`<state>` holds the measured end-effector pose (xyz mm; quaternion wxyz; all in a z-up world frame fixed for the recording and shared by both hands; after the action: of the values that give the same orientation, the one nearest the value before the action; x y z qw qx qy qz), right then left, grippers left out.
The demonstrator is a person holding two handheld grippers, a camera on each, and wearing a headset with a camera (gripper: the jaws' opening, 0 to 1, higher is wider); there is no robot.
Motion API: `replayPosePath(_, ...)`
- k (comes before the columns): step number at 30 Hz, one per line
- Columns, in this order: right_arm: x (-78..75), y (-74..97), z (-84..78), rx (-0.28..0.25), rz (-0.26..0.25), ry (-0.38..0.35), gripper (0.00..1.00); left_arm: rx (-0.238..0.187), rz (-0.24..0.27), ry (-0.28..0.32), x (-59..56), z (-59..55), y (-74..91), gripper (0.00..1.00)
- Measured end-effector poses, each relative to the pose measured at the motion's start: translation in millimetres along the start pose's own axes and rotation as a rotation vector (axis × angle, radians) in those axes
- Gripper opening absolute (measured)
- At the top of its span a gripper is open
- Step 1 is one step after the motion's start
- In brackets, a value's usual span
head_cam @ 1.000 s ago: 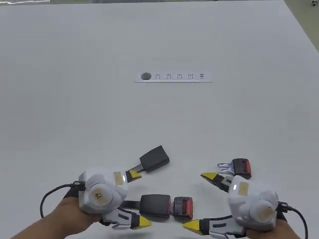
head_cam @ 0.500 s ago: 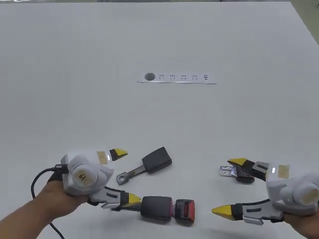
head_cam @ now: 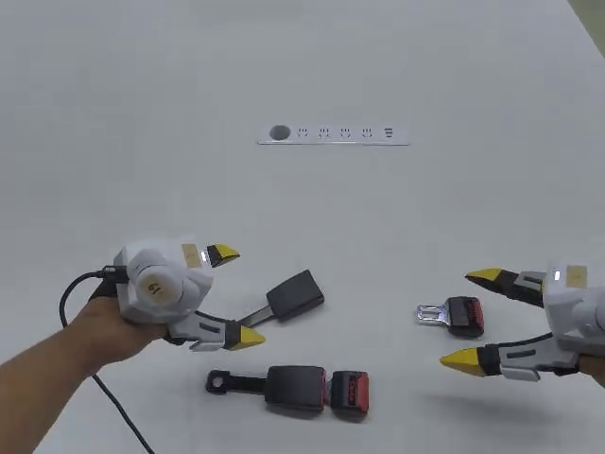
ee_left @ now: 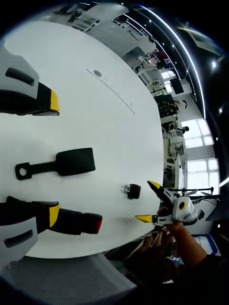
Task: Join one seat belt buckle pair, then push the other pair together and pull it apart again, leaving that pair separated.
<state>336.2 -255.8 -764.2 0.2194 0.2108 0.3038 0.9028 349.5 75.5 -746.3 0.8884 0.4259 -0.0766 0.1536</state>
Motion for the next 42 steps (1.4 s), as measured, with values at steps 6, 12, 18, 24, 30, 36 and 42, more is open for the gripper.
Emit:
replayPosePath(6, -13.4, 0.3, -8.4, 0.060, 0.001, 0.003, 0.74, 0.020, -0.057, -0.001, -3.5, -3.3, -17.8, 0.74)
replayPosePath(12, -22.2, 0.1, -14.0, 0.111, 0.021, 0.006, 0.72, 0.026, -0.106, 0.007, -6.7, -4.0, -38.9, 0.70)
replayPosePath(18, -25.4, -2.5, -21.0, 0.159, 0.049, 0.021, 0.70, 0.037, -0.130, -0.004, -6.5, -1.4, -56.0, 0.68)
replayPosePath(24, -28.7, -4.6, -25.7, 0.184, 0.077, 0.035, 0.65, 0.052, -0.159, -0.010, -6.5, 0.1, -68.1, 0.65)
replayPosePath(30, -33.3, -6.9, -31.0, 0.227, 0.091, 0.063, 0.60, 0.078, -0.166, 0.001, -6.0, -3.0, -75.0, 0.62)
replayPosePath(36, -32.1, -6.8, -27.6, 0.219, 0.114, 0.078, 0.54, 0.078, -0.148, 0.019, -4.5, -3.0, -75.0, 0.55)
replayPosePath(42, -30.2, -7.7, -27.3, 0.229, 0.128, 0.107, 0.50, 0.081, -0.156, 0.008, -5.2, -0.8, -74.7, 0.48)
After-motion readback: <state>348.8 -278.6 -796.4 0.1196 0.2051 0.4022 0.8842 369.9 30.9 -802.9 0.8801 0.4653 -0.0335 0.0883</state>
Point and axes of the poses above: the centre of the closed fingertips' face, and the gripper's own axes: y roughly backward along the fingers, x roughly to its left, z roughly out of its top, the point moved 6 cm from there along y, roughly backward along the fingers, and after that the axes turned 15 degrees about -y, right-handed, at the moved point
